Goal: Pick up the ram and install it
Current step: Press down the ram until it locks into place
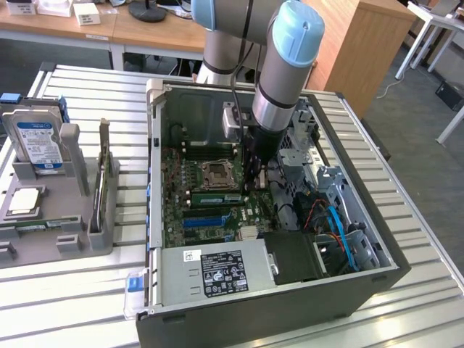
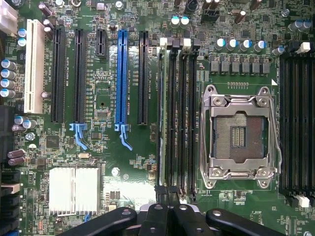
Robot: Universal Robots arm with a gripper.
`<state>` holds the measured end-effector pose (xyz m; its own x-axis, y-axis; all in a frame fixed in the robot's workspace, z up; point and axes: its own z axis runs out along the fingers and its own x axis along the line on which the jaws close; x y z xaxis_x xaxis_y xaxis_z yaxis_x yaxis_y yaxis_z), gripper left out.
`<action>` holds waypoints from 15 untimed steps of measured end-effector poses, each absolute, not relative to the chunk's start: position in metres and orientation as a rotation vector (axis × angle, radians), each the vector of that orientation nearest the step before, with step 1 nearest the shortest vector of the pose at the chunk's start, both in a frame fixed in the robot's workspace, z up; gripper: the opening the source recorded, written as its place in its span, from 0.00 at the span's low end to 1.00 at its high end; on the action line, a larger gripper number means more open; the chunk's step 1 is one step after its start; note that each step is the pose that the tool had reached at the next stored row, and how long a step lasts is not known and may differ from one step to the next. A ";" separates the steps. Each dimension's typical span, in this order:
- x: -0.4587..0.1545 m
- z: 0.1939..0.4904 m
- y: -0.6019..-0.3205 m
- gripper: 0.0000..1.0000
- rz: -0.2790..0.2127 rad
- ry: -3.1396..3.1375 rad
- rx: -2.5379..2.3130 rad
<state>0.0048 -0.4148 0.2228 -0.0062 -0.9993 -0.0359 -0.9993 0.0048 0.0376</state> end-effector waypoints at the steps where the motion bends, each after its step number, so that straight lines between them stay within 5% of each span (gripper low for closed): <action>1: 0.005 0.223 -0.415 0.11 -0.082 -2.226 2.214; 15: 0.005 0.241 -0.415 0.11 -0.082 -2.226 2.214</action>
